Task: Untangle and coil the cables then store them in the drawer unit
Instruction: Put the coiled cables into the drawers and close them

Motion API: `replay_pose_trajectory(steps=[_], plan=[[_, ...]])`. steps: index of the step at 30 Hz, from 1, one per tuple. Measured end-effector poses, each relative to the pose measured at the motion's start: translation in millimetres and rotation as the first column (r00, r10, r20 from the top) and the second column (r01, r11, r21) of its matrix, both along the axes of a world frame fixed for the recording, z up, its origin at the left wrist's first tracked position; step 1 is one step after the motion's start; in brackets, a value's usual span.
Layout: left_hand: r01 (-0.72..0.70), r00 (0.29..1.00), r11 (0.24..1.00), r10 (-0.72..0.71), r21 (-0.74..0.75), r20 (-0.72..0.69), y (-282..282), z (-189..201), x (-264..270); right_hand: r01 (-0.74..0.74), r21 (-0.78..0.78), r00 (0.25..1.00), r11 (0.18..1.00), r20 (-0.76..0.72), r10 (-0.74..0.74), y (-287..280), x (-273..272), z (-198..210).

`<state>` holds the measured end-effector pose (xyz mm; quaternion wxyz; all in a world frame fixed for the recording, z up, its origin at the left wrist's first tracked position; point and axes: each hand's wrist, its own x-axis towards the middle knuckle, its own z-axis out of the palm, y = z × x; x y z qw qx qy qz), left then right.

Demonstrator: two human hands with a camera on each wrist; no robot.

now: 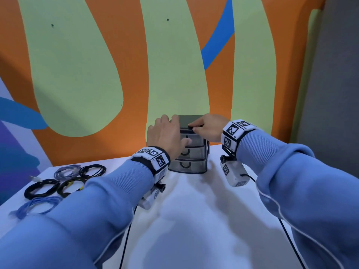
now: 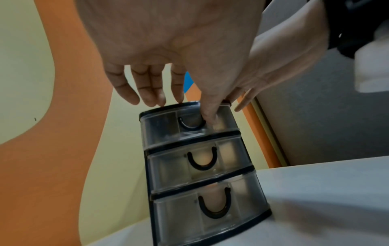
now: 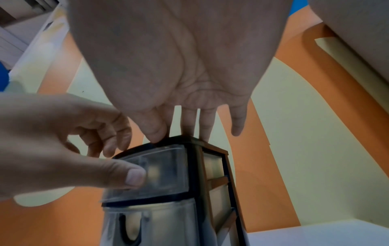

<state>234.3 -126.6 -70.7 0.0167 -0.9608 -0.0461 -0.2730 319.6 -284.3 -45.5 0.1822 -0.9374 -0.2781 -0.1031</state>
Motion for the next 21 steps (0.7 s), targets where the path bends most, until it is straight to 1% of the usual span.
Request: replay_pose_trajectory(steps=[1, 3, 5, 6, 9, 12, 13, 15, 18, 21], plan=[[-0.03, 1.0, 0.999, 0.03, -0.027, -0.009, -3.6, -0.1, 0.3, -0.001, 0.005, 1.0, 1.0, 0.002, 0.001, -0.2, 0.2, 0.0], [-0.043, 0.999, 0.998, 0.042, -0.036, -0.006, -12.5, -1.0, -1.4, -0.018, 0.011, 1.0, 1.0, 0.004, 0.018, -1.9, 1.0, -1.5], [0.002, 1.0, 1.0, -0.002, -0.031, -0.007, -19.0, -5.2, -8.0, -0.044, 0.021, 0.999, 0.999, 0.019, 0.043, -4.0, 0.4, -3.0], [0.014, 0.999, 0.999, -0.015, -0.036, -0.031, -20.8, -8.5, -12.6, -0.052, 0.019, 0.998, 0.998, 0.032, 0.051, -5.0, -0.6, -2.8], [0.013, 0.977, 0.999, -0.019, -0.031, -0.214, -20.9, -23.1, -25.9, -0.042, -0.022, 0.996, 0.999, 0.072, 0.044, -5.5, -2.0, -1.2], [0.03, 0.909, 0.999, -0.034, -0.017, -0.415, -17.9, -34.2, -33.1, -0.026, -0.051, 0.995, 0.998, 0.097, 0.031, -3.9, -3.5, -1.3], [0.032, 0.89, 0.999, -0.039, -0.023, -0.454, -17.1, -35.9, -33.8, -0.027, -0.065, 0.994, 0.998, 0.103, 0.034, -4.0, -4.8, -1.8], [0.032, 0.879, 0.998, -0.05, -0.046, -0.474, -16.1, -37.3, -36.4, -0.035, -0.093, 0.992, 0.995, 0.121, 0.046, -5.0, -9.9, -2.1], [0.04, 0.893, 0.995, -0.076, -0.09, -0.444, -12.8, -35.6, -46.2, -0.061, -0.095, 0.991, 0.994, 0.116, 0.072, -5.3, -18.0, -0.7], [0.049, 0.902, 0.993, -0.091, -0.108, -0.422, -7.3, -31.9, -63.0, -0.051, -0.095, 0.992, 0.994, 0.11, 0.062, -0.1, -20.9, -0.7]])
